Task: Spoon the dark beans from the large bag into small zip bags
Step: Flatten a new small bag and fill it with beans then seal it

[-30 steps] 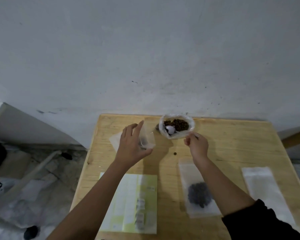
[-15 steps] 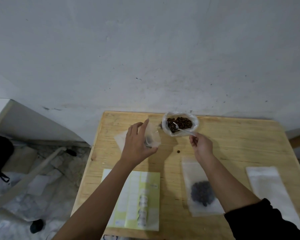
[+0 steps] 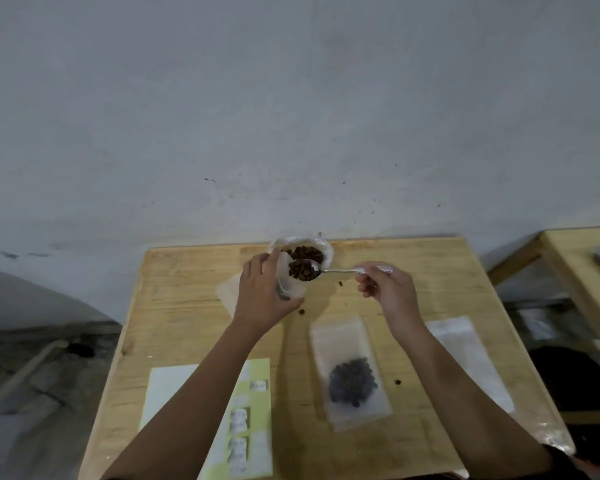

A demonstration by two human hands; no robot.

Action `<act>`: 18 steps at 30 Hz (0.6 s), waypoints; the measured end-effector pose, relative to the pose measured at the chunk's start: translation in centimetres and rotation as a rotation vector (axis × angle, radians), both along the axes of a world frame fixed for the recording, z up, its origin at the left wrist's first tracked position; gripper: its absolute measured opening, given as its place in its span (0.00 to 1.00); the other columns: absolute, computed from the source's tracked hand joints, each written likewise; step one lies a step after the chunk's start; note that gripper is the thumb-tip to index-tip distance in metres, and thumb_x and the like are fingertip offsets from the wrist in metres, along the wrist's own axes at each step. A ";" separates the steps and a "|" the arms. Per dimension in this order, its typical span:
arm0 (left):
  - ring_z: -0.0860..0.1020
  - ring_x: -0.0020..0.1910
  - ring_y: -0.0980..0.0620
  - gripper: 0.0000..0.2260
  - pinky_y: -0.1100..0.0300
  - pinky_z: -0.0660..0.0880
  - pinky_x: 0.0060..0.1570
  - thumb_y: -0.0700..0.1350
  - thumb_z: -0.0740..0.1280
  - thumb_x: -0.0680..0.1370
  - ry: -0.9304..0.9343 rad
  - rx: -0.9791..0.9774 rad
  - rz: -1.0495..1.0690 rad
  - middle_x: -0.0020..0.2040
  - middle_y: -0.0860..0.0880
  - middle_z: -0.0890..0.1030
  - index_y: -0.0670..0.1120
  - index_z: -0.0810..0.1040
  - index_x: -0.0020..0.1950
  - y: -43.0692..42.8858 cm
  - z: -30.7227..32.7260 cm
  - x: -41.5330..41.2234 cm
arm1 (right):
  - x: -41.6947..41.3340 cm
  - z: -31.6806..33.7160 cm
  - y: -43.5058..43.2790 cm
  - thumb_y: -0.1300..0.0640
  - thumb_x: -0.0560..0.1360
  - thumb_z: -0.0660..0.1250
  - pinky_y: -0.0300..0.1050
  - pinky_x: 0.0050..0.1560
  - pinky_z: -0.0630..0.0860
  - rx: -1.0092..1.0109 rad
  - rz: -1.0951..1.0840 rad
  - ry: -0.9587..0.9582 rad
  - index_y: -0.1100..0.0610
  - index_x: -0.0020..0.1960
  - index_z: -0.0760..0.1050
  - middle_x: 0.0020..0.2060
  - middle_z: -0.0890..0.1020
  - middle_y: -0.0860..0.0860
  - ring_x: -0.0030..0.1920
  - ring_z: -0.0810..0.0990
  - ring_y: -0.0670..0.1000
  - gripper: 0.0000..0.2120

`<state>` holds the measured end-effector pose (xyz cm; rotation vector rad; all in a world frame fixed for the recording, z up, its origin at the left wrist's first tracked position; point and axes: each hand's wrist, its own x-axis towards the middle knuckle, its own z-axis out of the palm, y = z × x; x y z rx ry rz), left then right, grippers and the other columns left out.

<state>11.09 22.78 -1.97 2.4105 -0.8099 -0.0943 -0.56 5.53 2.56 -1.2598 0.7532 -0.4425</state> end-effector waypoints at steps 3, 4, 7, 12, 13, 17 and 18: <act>0.64 0.64 0.43 0.44 0.53 0.62 0.63 0.55 0.76 0.64 -0.006 -0.013 -0.034 0.65 0.42 0.67 0.45 0.61 0.73 -0.8 0.1 -0.4 | -0.7 0.5 0.0 0.67 0.77 0.62 0.36 0.27 0.71 -0.155 0.083 -0.009 0.69 0.49 0.78 0.30 0.76 0.56 0.26 0.74 0.45 0.08; 0.64 0.64 0.43 0.43 0.53 0.62 0.63 0.55 0.76 0.64 -0.009 -0.020 -0.042 0.64 0.42 0.67 0.45 0.61 0.73 -0.8 0.1 -0.5 | -0.8 0.6 -0.1 0.67 0.77 0.62 0.36 0.27 0.71 -0.188 0.077 -0.018 0.68 0.49 0.78 0.30 0.76 0.56 0.26 0.74 0.45 0.07; 0.65 0.62 0.44 0.43 0.53 0.64 0.62 0.60 0.72 0.63 -0.006 -0.020 -0.030 0.63 0.43 0.68 0.45 0.61 0.73 -0.1 0.3 -0.4 | -0.8 0.8 -0.6 0.66 0.77 0.62 0.36 0.28 0.71 -0.253 0.005 -0.036 0.63 0.45 0.79 0.30 0.76 0.55 0.26 0.74 0.45 0.07; 0.64 0.61 0.45 0.43 0.53 0.63 0.62 0.59 0.71 0.62 -0.031 -0.010 -0.001 0.63 0.43 0.68 0.46 0.61 0.73 2.2 0.2 0.5 | -0.1 -0.5 -0.3 0.63 0.78 0.62 0.35 0.32 0.75 -0.305 -0.044 0.052 0.59 0.46 0.80 0.31 0.78 0.53 0.29 0.77 0.43 0.08; 0.65 0.62 0.45 0.43 0.54 0.63 0.62 0.58 0.72 0.62 -0.041 -0.012 0.007 0.63 0.43 0.68 0.45 0.61 0.73 2.7 0.2 0.6 | 0.2 -1.1 0.0 0.63 0.78 0.62 0.35 0.34 0.76 -0.290 -0.036 0.082 0.59 0.47 0.80 0.32 0.79 0.53 0.30 0.78 0.44 0.07; 0.64 0.63 0.46 0.44 0.55 0.62 0.62 0.61 0.69 0.62 -0.013 -0.006 0.046 0.64 0.44 0.68 0.46 0.61 0.74 4.6 0.2 1.0 | 2.0 -3.5 1.3 0.64 0.77 0.62 0.38 0.39 0.79 -0.109 -0.024 0.171 0.63 0.52 0.79 0.36 0.81 0.55 0.38 0.81 0.52 0.08; 0.63 0.63 0.47 0.44 0.55 0.62 0.62 0.63 0.66 0.62 -0.004 -0.008 0.056 0.64 0.44 0.67 0.47 0.60 0.74 5.2 0.3 1.0 | 2.6 -3.9 1.6 0.64 0.77 0.61 0.37 0.39 0.79 -0.038 -0.022 0.179 0.64 0.53 0.78 0.37 0.81 0.56 0.40 0.80 0.53 0.09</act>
